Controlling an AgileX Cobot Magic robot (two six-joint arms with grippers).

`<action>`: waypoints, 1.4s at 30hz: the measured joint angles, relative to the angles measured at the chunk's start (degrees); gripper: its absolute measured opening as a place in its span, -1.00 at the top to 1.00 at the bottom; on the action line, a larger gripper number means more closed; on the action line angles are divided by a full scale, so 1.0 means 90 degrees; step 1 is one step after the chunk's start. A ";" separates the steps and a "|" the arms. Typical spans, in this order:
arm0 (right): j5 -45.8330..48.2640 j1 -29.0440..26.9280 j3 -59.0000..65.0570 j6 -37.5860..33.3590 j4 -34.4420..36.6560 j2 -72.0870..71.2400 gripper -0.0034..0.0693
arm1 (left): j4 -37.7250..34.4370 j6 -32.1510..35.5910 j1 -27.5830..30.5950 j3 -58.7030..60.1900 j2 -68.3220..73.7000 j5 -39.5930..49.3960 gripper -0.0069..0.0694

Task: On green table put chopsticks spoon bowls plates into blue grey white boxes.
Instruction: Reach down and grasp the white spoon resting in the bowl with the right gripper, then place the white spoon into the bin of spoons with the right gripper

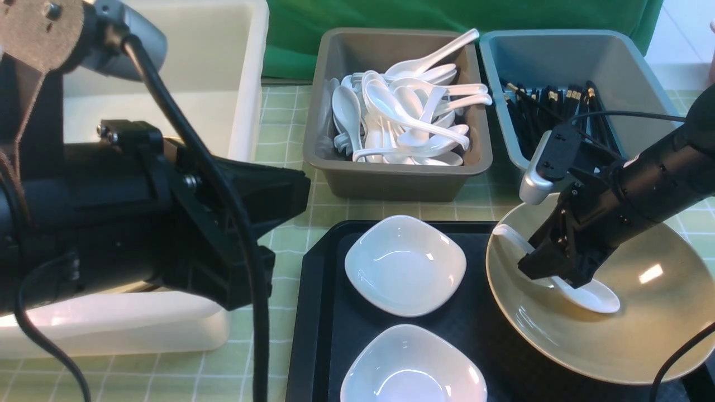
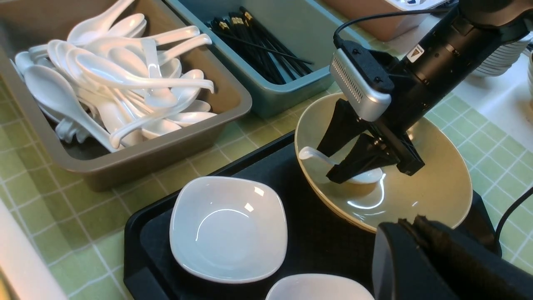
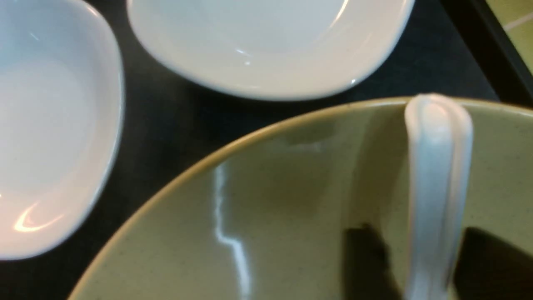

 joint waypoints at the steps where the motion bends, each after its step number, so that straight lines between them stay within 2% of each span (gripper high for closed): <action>1: 0.0000 0.0000 0.0000 0.0000 0.0000 0.0000 0.37 | 0.0000 0.0000 0.0000 0.0000 0.0000 0.0000 0.82; 3: -0.0006 0.0000 0.0000 0.0000 0.0007 0.0000 0.55 | 0.0000 0.0000 0.0000 0.0000 0.0000 0.0000 0.82; 13: 0.0215 0.0000 -0.0132 0.0108 -0.0008 0.0000 0.55 | -0.0006 0.0000 0.0000 0.0000 0.0000 0.0000 0.82; 17: 0.0881 0.0000 -0.1036 0.0744 -0.0042 -0.0029 0.55 | -0.0044 0.0000 0.0000 0.0000 0.0000 0.0006 0.82; 22: 0.0911 0.0000 -0.2074 0.1459 0.0009 -0.0005 0.55 | -0.0044 -0.0006 0.0000 0.0000 0.0000 0.0006 0.82; 25: 0.0651 0.0000 -0.2913 0.1863 0.0628 0.0224 0.55 | -0.0044 -0.0006 0.0000 0.0000 0.0000 0.0006 0.82; 30: 0.0259 0.0085 -0.4085 0.1530 0.2452 0.1093 0.55 | -0.0044 -0.0006 0.0000 0.0000 0.0000 0.0074 0.82; 34: -0.0166 0.0290 -0.4986 0.1428 0.2850 0.2058 0.55 | -0.0044 -0.0006 0.0000 0.0000 0.0005 0.0180 0.82; 38: -0.0497 0.0494 -0.5712 0.1428 0.2848 0.2957 0.54 | -0.0049 -0.0006 0.0000 0.0000 0.0013 0.0235 0.82; 42: -0.0499 0.0585 -0.6094 0.1895 0.1970 0.3501 0.36 | -0.0049 -0.0070 0.0000 0.0000 0.0013 0.0497 0.82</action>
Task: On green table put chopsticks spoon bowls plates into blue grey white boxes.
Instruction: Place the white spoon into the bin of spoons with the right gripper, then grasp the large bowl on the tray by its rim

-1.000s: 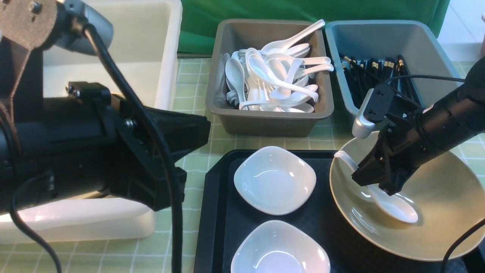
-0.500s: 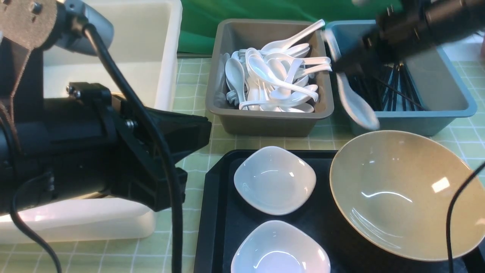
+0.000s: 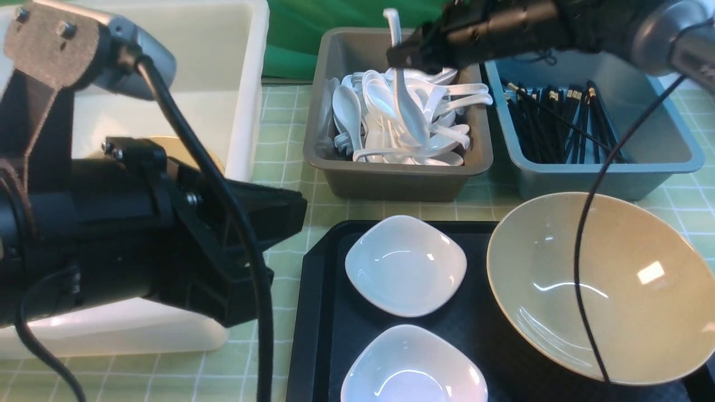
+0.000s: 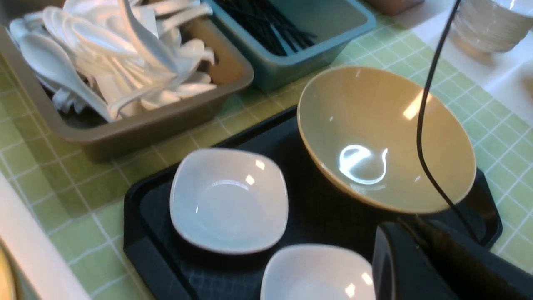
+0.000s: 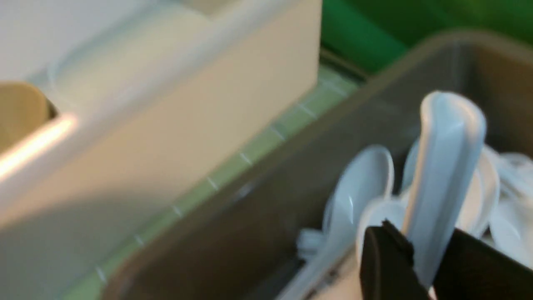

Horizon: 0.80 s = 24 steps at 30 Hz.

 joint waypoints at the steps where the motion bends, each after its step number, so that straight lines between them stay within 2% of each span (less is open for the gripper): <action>1: 0.0075 0.0000 -0.0002 0.0188 -0.0312 0.0000 0.29 | -0.0007 -0.0024 0.0000 0.0000 0.0000 0.0078 0.82; 2: 0.0094 0.0000 -0.0007 0.0228 -0.0373 0.0000 0.25 | -0.0008 -0.0024 0.0000 0.0000 0.0000 0.0126 0.82; 5: 0.0517 -0.0035 0.0033 0.0695 -0.1157 -0.0207 -0.10 | -0.0021 -0.0024 0.0000 0.0000 0.0000 0.0589 0.82; 6: 0.0531 -0.0035 0.0046 0.0710 -0.1175 -0.0228 -0.10 | -0.0021 -0.0024 0.0000 0.0000 0.0000 0.0613 0.82; 9: 0.0655 -0.0063 0.0433 0.0762 -0.1301 -0.0812 -0.31 | 0.0010 -0.0024 0.0000 0.0000 0.0000 0.0762 0.82; 17: 0.1061 -0.0095 0.2228 0.0771 -0.1368 -0.3178 -0.38 | 0.0050 -0.0024 0.0000 0.0000 0.0223 0.0489 0.82; 20: 0.1337 -0.0095 0.2818 0.0778 -0.1610 -0.4057 -0.38 | 0.0050 -0.0024 0.0000 0.0000 0.0472 0.0476 0.82; 23: 0.1480 -0.0095 0.3591 0.1119 -0.2078 -0.5427 -0.38 | -0.0105 -0.0024 0.0000 0.0000 0.0887 0.0459 0.82; 24: 0.1480 -0.0095 0.3631 0.1142 -0.2110 -0.5427 -0.38 | -0.0135 -0.0024 0.0000 0.0000 0.0938 0.0456 0.82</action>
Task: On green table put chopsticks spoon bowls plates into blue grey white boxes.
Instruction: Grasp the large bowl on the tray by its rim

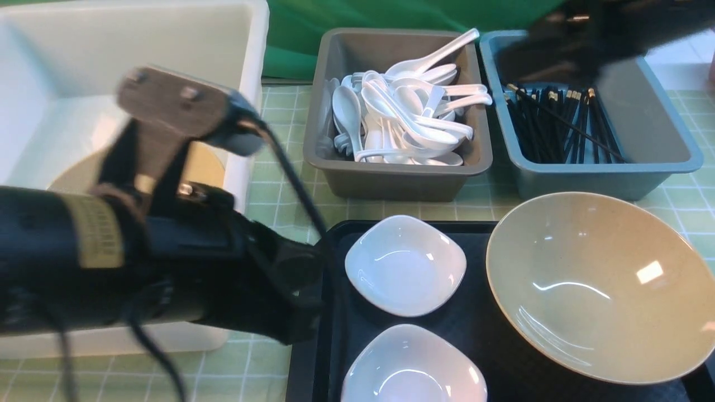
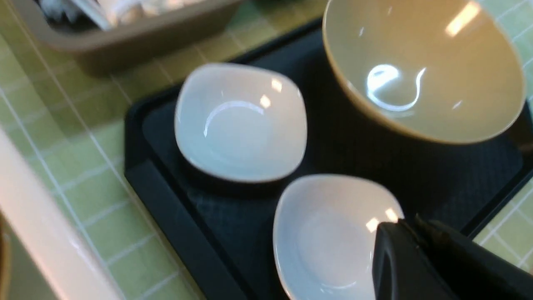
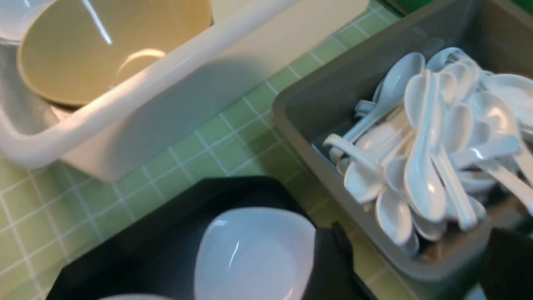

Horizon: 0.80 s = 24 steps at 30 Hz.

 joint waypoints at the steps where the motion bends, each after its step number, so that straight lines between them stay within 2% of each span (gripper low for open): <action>1: 0.0048 -0.0012 0.0228 0.0169 -0.0206 -0.0540 -0.38 | -0.0075 0.0006 0.0000 0.0000 0.0154 -0.0032 0.82; 7: 0.0329 -0.0029 0.1510 0.0913 -0.0915 -0.2359 -0.34 | -0.0594 0.0338 0.0000 -0.0007 0.0837 -0.0351 0.82; 9: 0.0424 -0.0029 0.2312 0.1207 -0.1048 -0.2912 -0.27 | -0.0930 0.0620 0.0000 -0.0059 0.1123 -0.0508 0.82; 14: 0.0633 -0.0029 0.3785 0.1512 -0.1124 -0.3606 0.18 | -0.1660 0.1087 0.0000 -0.0377 0.1728 -0.0593 0.82; 18: 0.0938 -0.0029 0.4333 0.1608 -0.1120 -0.3802 0.69 | -0.1982 0.1141 0.0000 -0.0808 0.2273 -0.0457 0.82; 20: 0.0970 -0.0029 0.4373 0.1608 -0.1098 -0.3911 0.80 | -0.2007 0.1133 0.0000 -0.1057 0.2556 -0.0327 0.81; 24: 0.0979 -0.0029 0.4373 0.1608 -0.1071 -0.4123 0.84 | -0.2022 0.0957 0.0000 -0.1493 0.3015 -0.0118 0.76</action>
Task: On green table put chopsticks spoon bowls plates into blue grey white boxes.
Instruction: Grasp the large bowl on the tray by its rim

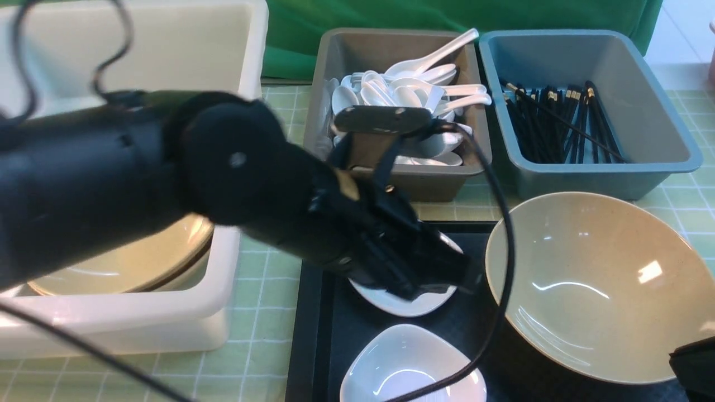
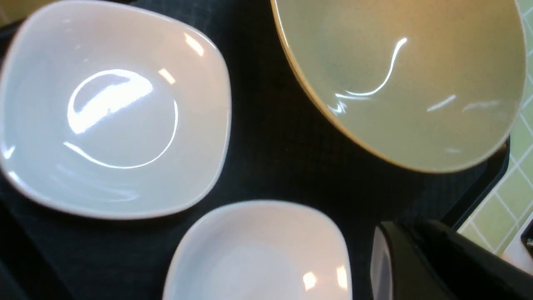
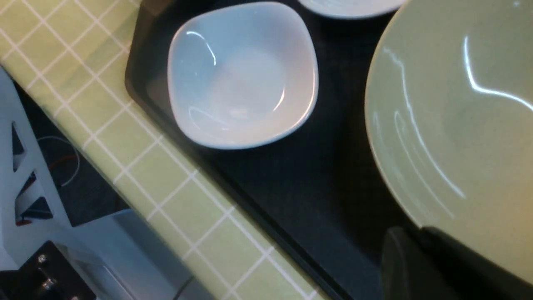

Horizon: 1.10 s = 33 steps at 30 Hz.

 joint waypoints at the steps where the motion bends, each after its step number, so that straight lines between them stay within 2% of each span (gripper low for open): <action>1: 0.0000 0.0000 0.0000 0.0000 0.0000 -0.0048 0.84 | 0.0000 -0.0077 0.0000 -0.0100 0.0112 0.0043 0.73; 5: 0.0000 0.0000 0.0000 0.0000 0.0000 -0.0222 0.84 | 0.0093 -0.0339 0.0000 -0.0375 0.0429 0.0177 0.61; 11: 0.0048 0.0000 0.0000 0.0000 0.0000 -0.0728 0.84 | 0.0598 -0.0984 0.0000 -0.0916 0.0964 0.0494 0.19; 12: 0.0048 0.0000 0.0000 0.0000 0.0000 -0.0740 0.84 | 0.0615 -0.1000 0.0000 -0.0947 0.0982 0.0510 0.18; 13: 0.0066 0.0000 0.0000 0.0000 0.0000 -0.0820 0.83 | 0.0753 -0.1130 0.0000 -0.1058 0.1151 0.0549 -0.01; 16: 0.0079 0.0000 0.0000 0.0000 0.0000 -0.0877 0.83 | 0.0861 -0.1216 0.0000 -0.1227 0.1433 0.0536 -0.30; 18: 0.0079 0.0000 0.0000 0.0003 0.0000 -0.0884 0.83 | 0.0861 -0.1216 0.0000 -0.1328 0.1614 0.0503 -0.41; 23: 0.0079 0.0000 0.0000 0.0003 0.0000 -0.0884 0.83 | 0.0583 -0.1069 0.0000 -0.1804 0.2143 0.0468 -0.55; 33: 0.0079 0.0000 0.0000 0.0003 0.0006 -0.0884 0.81 | 0.0236 -0.0986 0.0000 -0.2738 0.3340 0.0447 -0.52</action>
